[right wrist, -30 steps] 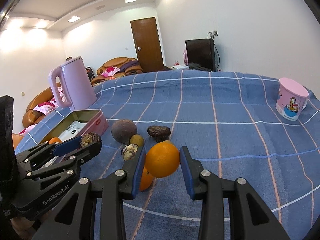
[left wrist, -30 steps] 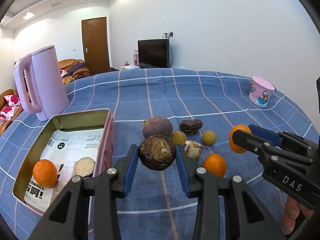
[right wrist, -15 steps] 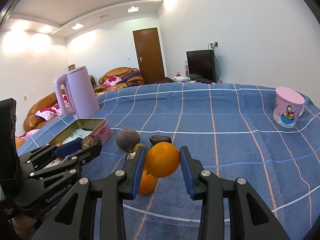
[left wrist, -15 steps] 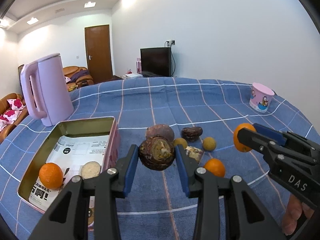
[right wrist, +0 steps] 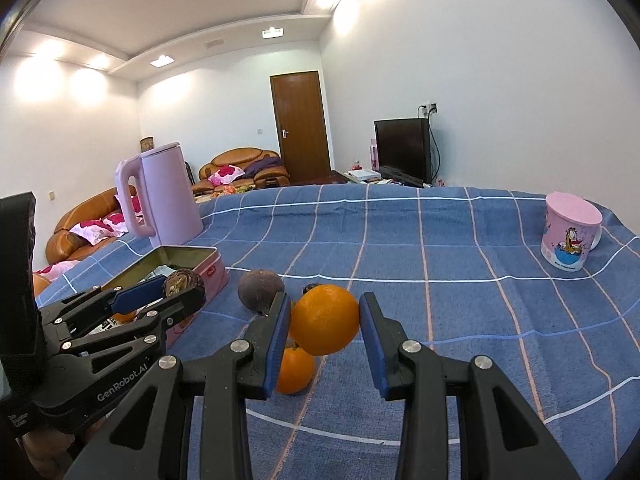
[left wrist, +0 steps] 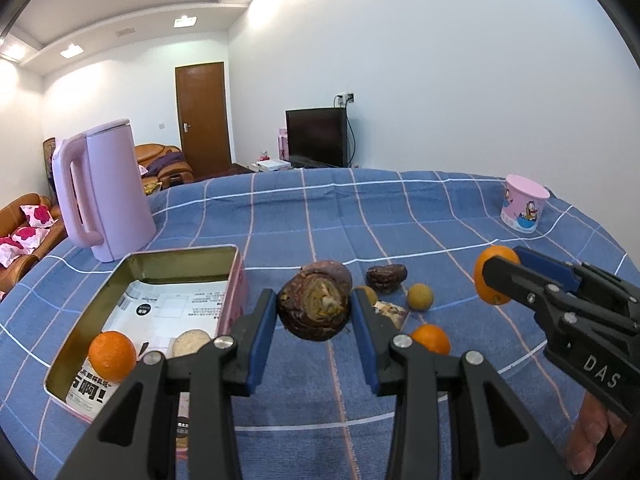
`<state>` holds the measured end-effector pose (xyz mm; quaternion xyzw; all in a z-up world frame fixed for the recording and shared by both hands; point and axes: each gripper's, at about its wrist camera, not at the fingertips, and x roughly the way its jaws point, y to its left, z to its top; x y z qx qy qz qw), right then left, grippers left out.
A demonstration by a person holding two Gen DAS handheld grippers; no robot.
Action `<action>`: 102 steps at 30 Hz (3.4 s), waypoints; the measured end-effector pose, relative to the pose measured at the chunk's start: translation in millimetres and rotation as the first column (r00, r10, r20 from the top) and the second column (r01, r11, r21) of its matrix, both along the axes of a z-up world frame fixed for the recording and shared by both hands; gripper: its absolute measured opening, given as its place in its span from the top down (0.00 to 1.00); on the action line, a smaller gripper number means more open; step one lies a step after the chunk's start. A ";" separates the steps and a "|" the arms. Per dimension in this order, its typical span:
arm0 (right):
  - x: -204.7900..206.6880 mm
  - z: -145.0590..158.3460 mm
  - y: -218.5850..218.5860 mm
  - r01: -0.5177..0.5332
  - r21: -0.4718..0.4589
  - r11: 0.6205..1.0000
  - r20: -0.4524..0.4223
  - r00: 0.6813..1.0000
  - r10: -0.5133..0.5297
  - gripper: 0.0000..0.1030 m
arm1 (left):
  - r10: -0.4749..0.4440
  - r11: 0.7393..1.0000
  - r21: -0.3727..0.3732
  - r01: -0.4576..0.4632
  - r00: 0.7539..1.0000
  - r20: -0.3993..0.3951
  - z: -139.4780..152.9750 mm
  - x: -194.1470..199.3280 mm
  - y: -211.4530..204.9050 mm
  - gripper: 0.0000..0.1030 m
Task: Organize fruits
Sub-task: 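Lift the brown fruit with the left gripper while the right lifts the orange toward the tin, then move the brown fruit in the left gripper over the tin while the right brings the orange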
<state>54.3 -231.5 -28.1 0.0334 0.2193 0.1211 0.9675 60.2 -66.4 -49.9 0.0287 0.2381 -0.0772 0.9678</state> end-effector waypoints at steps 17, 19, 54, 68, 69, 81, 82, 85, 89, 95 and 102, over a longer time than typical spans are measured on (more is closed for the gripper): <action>-13.6 5.7 0.9 0.005 -0.006 1.000 0.071 0.997 -0.005 0.64 | 0.026 1.000 -0.001 -0.026 0.997 0.073 6.3 -12.0 1.9 0.61; -15.1 6.2 0.5 0.006 -0.006 1.000 0.077 0.997 -0.005 0.64 | 0.029 1.000 -0.001 -0.029 0.996 0.081 6.9 -13.0 1.9 0.61; -31.2 13.0 4.8 0.038 -0.016 0.999 0.167 0.985 -0.035 0.64 | 0.112 0.993 0.023 -0.119 0.975 0.193 14.8 -29.3 12.5 0.61; -18.9 12.6 37.7 -0.020 -0.041 0.999 0.152 0.988 0.026 0.64 | 0.203 0.978 0.012 -0.208 0.967 0.155 13.4 -20.5 48.8 0.61; -18.1 12.4 39.8 -0.024 -0.042 0.999 0.152 0.988 0.030 0.64 | 0.211 0.977 0.009 -0.215 0.965 0.154 13.6 -20.2 53.1 0.61; -4.1 10.1 78.8 -0.106 -0.052 0.993 0.136 0.984 0.113 0.64 | 0.294 0.955 0.004 -0.297 0.949 0.114 11.9 -12.7 94.4 0.61; -2.6 9.9 83.2 -0.117 -0.055 0.992 0.136 0.983 0.123 0.64 | 0.303 0.952 0.006 -0.306 0.946 0.112 11.8 -12.3 98.7 0.61; -0.6 9.9 94.2 -0.141 -0.062 0.988 0.135 0.980 0.149 0.64 | 0.324 0.945 0.009 -0.326 0.940 0.104 9.4 -10.8 108.8 0.61; 1.5 10.1 111.2 -0.178 -0.070 0.982 0.132 0.974 0.186 0.64 | 0.348 0.937 0.015 -0.350 0.934 0.085 6.9 -8.3 121.0 0.61; 3.2 9.2 134.8 -0.223 -0.093 0.970 0.126 0.964 0.234 0.64 | 0.372 0.927 0.016 -0.374 0.926 0.063 5.8 -5.1 136.2 0.61; 3.8 7.2 153.9 -0.263 -0.116 0.958 0.109 0.955 0.276 0.64 | 0.385 0.922 0.023 -0.386 0.922 0.037 1.2 -3.9 144.1 0.61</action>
